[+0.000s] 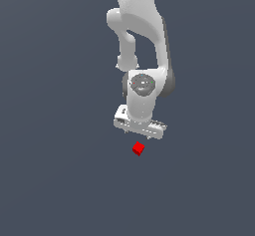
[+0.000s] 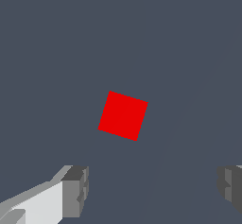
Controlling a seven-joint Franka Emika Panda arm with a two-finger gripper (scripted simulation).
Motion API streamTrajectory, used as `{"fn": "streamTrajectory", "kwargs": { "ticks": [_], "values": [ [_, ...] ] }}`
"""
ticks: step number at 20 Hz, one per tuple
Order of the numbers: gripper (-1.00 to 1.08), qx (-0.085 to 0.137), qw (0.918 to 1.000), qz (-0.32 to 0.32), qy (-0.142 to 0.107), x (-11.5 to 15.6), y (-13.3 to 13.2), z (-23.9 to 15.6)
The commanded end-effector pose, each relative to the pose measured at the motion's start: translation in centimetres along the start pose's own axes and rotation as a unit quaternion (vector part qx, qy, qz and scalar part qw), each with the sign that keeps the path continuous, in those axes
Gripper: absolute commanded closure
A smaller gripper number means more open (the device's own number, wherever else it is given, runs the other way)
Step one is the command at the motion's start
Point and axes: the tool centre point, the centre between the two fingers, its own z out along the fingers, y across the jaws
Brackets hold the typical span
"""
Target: Pick up the red cube and move it to a goal position.
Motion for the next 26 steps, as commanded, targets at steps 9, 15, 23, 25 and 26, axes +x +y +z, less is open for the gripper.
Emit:
{"fn": "streamTrajectory", "kwargs": {
  "ticks": [9, 15, 23, 25, 26],
  "values": [
    [-0.92, -0.004, 0.9938, 0.111, -0.001, 2.4, -1.5, 5.5],
    [-0.92, -0.004, 0.9898, 0.142, -0.002, 3.2, -1.8, 7.0],
    [1.08, -0.004, 0.9892, 0.147, -0.002, 3.4, -1.8, 7.2],
    [1.08, -0.004, 0.9892, 0.147, -0.002, 3.4, -1.8, 7.2],
    [1.08, -0.004, 0.9892, 0.147, -0.002, 3.4, -1.8, 7.2]
  ]
}}
